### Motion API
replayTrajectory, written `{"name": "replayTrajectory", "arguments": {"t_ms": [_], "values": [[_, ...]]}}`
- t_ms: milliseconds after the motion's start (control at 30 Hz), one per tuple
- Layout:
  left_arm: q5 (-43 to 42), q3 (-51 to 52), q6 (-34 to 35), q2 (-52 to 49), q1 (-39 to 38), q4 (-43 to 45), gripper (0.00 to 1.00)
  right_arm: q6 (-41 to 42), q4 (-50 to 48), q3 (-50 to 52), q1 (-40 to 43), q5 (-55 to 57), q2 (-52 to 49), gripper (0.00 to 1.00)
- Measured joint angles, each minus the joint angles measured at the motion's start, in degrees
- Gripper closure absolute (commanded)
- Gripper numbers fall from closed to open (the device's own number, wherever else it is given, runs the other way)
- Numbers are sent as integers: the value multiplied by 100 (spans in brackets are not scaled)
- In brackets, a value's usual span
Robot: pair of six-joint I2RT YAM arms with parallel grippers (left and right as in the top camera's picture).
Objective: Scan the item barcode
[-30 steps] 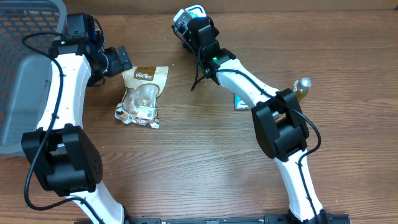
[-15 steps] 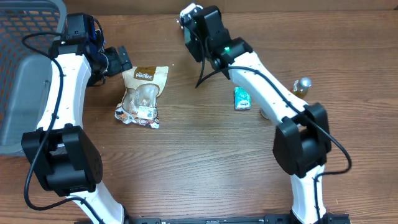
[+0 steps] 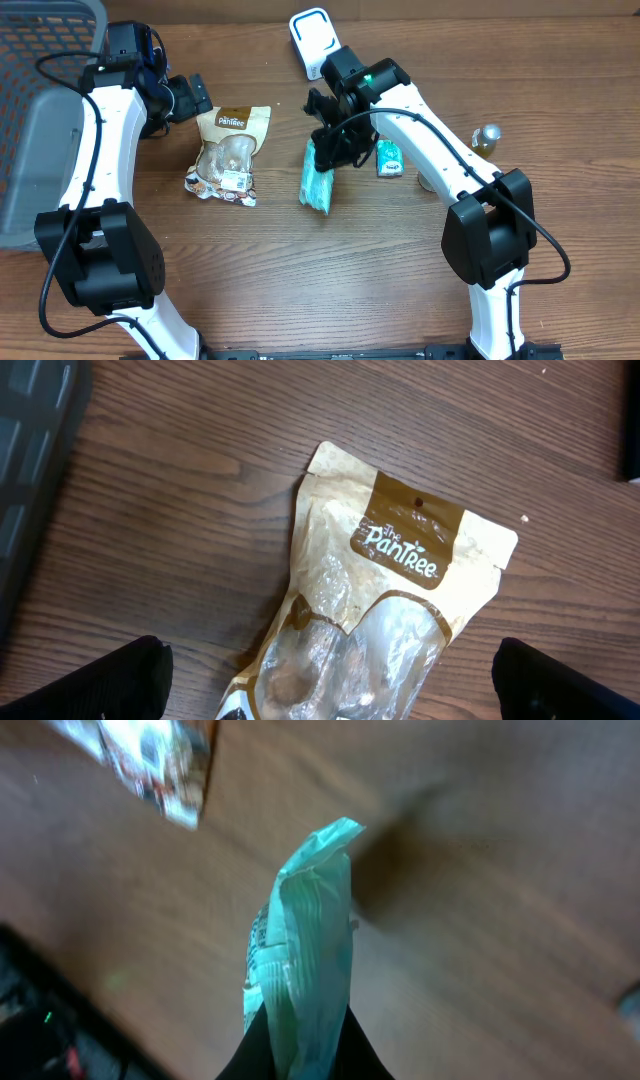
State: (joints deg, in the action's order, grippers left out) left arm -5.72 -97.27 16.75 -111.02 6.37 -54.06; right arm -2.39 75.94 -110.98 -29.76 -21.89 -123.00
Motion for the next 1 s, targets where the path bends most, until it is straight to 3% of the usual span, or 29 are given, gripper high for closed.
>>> {"name": "replayTrajectory", "arguments": {"t_ms": [267, 333, 600, 700, 767, 800, 900, 1000], "values": [[0, 0, 0, 0, 0, 2, 1, 48, 588, 2, 0, 164, 0, 94], [2, 0, 0, 0, 0, 0, 0, 63, 557, 46, 0, 247, 0, 90], [0, 0, -2, 0, 0, 0, 0, 74, 85, 699, 0, 1071, 0, 90], [0, 0, -2, 0, 0, 0, 1, 85, -35, 761, 0, 1309, 0, 78], [0, 0, -2, 0, 0, 0, 0, 101, -107, 761, 0, 1449, 0, 54], [2, 0, -2, 0, 0, 2, 0, 94, -162, 761, 0, 1547, 0, 49], [2, 0, -2, 0, 0, 2, 0, 179, -339, 761, 0, 2050, 0, 43], [0, 0, -2, 0, 0, 0, 0, 424, -577, 761, 0, 2494, 0, 44]]}}
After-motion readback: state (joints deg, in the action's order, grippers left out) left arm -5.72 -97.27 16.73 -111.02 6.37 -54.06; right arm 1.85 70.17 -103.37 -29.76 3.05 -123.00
